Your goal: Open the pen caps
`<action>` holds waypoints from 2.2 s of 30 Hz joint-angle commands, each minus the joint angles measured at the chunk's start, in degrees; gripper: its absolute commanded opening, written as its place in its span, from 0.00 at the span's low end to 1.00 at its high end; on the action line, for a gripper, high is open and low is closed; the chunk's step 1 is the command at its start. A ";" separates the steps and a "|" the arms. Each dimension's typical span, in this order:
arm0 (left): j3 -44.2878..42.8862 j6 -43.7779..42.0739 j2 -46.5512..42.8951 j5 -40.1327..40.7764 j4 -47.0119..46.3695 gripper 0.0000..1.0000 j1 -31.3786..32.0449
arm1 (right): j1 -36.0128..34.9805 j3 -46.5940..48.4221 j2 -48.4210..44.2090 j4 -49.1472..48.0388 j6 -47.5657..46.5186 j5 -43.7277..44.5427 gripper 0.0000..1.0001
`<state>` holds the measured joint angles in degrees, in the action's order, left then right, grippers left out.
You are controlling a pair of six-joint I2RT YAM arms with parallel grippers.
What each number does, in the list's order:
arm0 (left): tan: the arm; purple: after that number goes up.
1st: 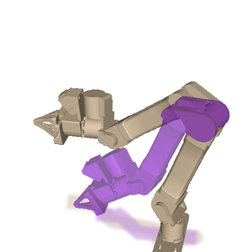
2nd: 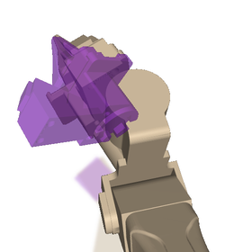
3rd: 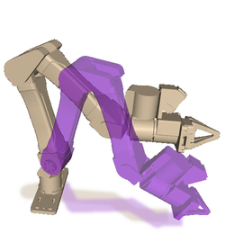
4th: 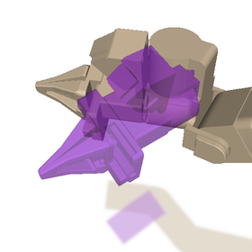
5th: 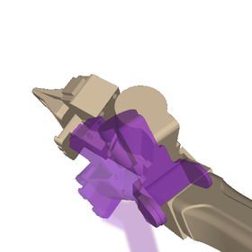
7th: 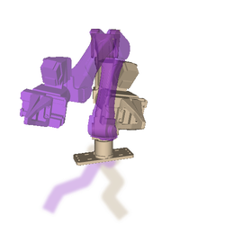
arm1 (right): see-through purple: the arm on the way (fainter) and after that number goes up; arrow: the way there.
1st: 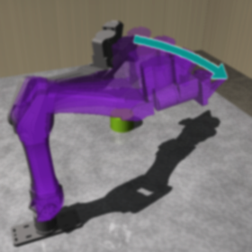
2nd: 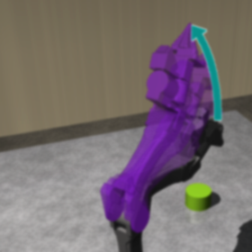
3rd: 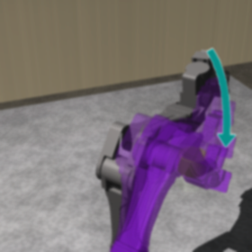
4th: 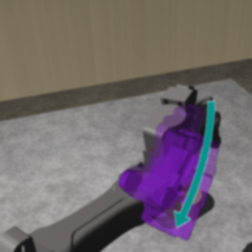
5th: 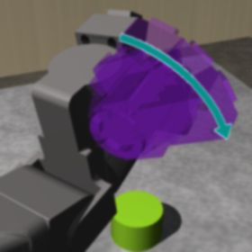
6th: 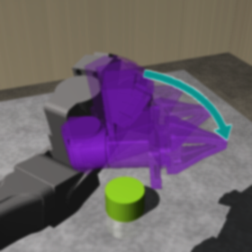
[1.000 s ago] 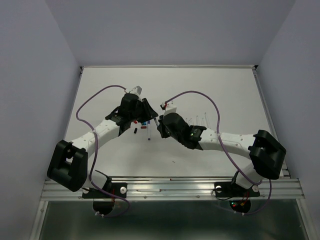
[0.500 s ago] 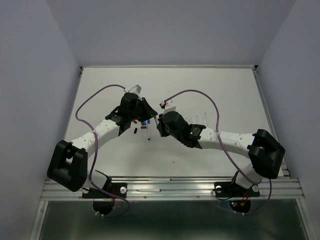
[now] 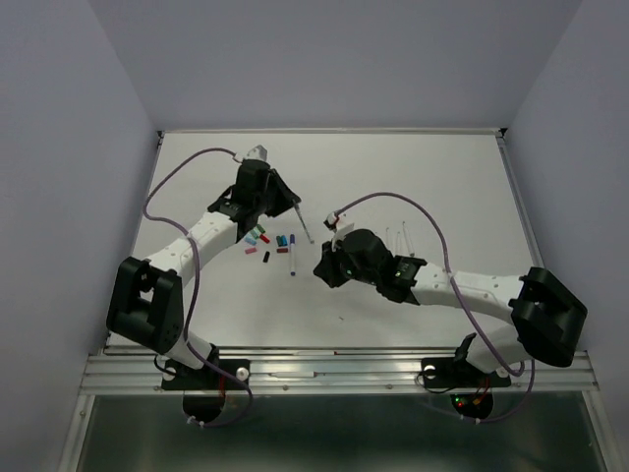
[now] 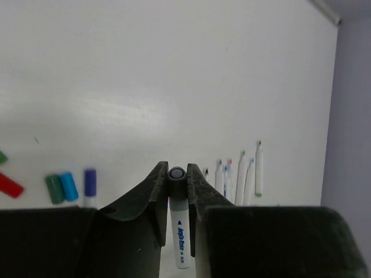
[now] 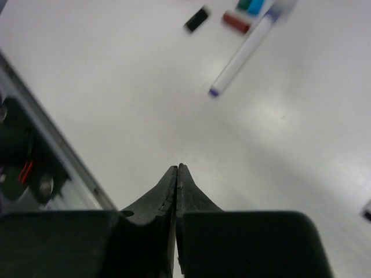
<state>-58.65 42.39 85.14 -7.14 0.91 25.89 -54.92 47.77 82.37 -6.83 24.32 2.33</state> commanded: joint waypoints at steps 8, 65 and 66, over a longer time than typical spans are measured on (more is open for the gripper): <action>-7.01 1.20 -2.08 8.81 -11.09 0.00 -7.78 | -2.74 -7.52 -7.57 3.93 5.12 -7.10 0.01; 2.22 -2.14 -4.02 8.45 -7.08 0.00 -7.87 | 2.27 -4.01 -0.92 3.49 3.55 14.19 0.01; 3.88 -2.22 -4.11 8.28 -6.28 0.00 -7.87 | 2.27 -2.08 0.59 3.75 3.72 15.33 0.01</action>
<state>-58.24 41.98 83.79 0.34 -8.80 17.65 -52.60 39.83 77.73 -3.79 27.51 9.04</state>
